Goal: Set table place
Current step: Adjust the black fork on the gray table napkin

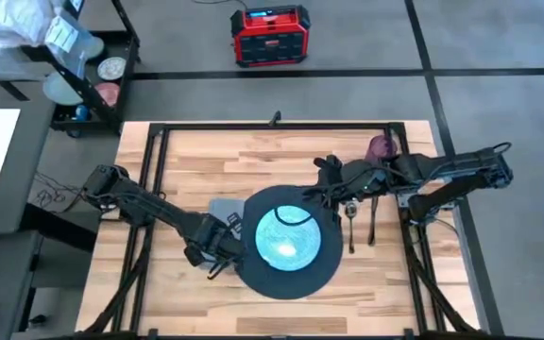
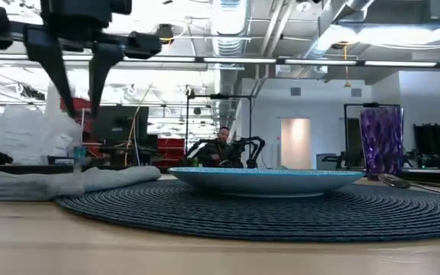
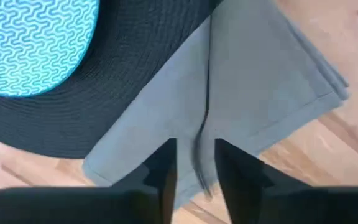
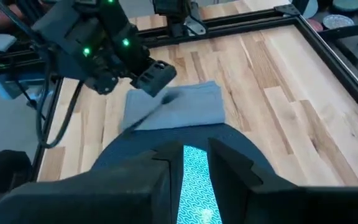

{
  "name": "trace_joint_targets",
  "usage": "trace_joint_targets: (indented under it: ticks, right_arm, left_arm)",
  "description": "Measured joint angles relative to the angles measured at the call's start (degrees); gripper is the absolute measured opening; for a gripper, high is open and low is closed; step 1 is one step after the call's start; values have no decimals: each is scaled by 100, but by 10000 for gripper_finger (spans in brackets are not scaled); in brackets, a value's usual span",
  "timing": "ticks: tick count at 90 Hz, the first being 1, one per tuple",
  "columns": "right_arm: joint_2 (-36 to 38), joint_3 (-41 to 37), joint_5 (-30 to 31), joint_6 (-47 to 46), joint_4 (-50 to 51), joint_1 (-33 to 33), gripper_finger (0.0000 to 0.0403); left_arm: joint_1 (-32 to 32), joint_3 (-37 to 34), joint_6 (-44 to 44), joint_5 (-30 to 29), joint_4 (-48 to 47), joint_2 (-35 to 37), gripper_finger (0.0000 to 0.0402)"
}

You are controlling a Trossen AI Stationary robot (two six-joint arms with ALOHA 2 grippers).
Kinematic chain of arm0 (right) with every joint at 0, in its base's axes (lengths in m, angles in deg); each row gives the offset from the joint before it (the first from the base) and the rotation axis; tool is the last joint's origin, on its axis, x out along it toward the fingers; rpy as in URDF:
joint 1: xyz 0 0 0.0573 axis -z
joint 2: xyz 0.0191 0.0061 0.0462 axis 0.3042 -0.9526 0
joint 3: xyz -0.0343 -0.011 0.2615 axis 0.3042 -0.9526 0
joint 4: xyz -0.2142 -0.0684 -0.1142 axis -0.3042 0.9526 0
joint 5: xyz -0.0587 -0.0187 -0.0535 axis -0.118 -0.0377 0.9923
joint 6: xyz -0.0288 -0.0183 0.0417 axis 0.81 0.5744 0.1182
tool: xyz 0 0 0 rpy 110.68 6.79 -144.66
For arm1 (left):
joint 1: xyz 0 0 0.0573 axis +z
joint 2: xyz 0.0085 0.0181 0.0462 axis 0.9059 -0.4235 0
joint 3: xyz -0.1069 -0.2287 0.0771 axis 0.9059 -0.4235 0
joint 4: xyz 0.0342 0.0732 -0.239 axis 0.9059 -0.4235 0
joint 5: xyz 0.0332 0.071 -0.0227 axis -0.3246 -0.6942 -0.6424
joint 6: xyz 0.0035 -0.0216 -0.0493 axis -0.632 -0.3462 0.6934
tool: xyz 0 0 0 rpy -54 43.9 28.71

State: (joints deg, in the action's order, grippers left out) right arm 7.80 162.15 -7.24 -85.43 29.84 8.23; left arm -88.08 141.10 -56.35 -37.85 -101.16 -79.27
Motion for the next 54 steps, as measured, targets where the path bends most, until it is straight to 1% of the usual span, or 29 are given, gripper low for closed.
trace_joint_targets:
  ticks: [7, 16, 23, 29, 34, 39, 48, 54]
  right_arm:
    - [0, 0, 0, -9, 6, -1, 62]
    - [0, 0, -20, -107, 39, -2, 62]
    - [-66, -42, -124, -190, -30, -73, 61]
    - [-105, -224, -154, -258, -166, -184, 61]
    - [-167, -482, -273, -288, -221, -273, 60]
    - [-256, -714, -347, -397, -494, -346, 60]
    - [-408, -1113, -522, -537, -913, -473, 60]
    - [-575, -1291, -712, -610, -1499, -539, 60]
  left_arm:
    - [13, 0, 69, -110, -62, -7, 127]
    - [-25, 0, 554, -295, -120, 25, 131]
    - [-125, 0, 1213, -265, 45, 101, 124]
    - [-276, -2, 1900, -228, 233, 218, 115]
    - [-430, -9, 2406, -231, 582, 376, 104]
    - [-660, -9, 2827, -300, 1054, 623, 93]
    - [-1184, -1, 3121, -907, 1943, 1031, 69]
    - [-1596, 1, 3410, -1536, 2327, 1229, 53]
